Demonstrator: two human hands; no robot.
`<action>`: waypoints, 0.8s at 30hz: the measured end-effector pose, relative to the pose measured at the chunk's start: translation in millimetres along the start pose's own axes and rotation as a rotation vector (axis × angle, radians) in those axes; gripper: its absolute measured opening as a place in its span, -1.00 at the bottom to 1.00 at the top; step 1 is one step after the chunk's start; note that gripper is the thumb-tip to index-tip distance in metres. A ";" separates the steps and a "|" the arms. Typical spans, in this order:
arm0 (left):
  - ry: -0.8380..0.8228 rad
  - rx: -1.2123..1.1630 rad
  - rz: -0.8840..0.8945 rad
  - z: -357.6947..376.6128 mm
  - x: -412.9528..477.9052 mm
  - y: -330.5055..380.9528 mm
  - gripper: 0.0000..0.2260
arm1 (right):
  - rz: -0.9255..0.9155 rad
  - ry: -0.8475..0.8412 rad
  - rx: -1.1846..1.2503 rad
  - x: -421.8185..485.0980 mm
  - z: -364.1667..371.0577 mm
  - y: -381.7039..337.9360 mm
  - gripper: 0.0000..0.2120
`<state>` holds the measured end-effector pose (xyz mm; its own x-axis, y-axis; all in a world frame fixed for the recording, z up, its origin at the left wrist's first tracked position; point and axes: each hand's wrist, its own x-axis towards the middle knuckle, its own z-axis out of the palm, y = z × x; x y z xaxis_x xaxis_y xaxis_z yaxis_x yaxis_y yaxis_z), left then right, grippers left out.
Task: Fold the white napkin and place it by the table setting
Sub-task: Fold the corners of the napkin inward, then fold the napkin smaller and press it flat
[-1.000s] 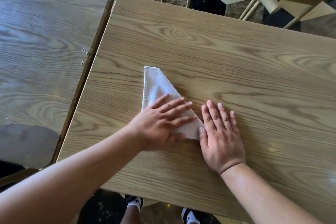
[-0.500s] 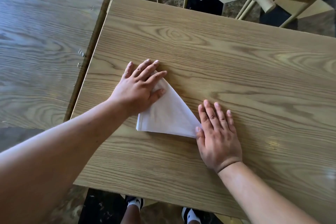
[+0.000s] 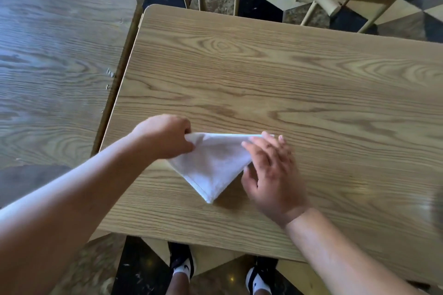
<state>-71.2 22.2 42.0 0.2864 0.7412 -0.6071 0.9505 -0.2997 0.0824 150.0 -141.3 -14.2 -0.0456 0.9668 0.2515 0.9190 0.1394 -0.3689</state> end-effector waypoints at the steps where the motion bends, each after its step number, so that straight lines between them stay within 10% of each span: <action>1: -0.040 -0.012 -0.008 7.0 -8.5 1.9 -0.81 | -0.035 -0.015 0.016 -6.7 -0.3 -4.9 -0.52; 9: -0.270 -0.815 -0.195 60.6 -72.9 61.9 -0.82 | -0.117 -0.325 -0.091 -73.5 2.6 -28.7 -0.12; 13: -0.401 -1.132 -0.237 79.1 -93.1 91.1 -0.81 | -0.010 -0.338 -0.115 -82.9 1.3 -18.3 -0.25; 16: -0.276 -0.840 -0.148 86.5 -94.3 94.0 -0.69 | -0.006 -0.292 -0.107 -85.8 -3.1 -6.9 -0.40; 21: 0.491 -0.262 0.077 97.2 -70.6 62.4 -0.30 | -0.033 -0.192 -0.015 -85.4 -14.4 1.2 -0.62; 24: 0.534 -0.214 0.187 94.7 -45.6 51.8 -0.07 | -0.009 -0.217 0.059 -79.3 -18.2 5.3 -0.67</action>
<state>-46.5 -84.0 -0.8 0.4197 0.9031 -0.0906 0.8652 -0.3680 0.3405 165.7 -221.1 -19.8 -0.1431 0.9880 0.0587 0.8941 0.1544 -0.4204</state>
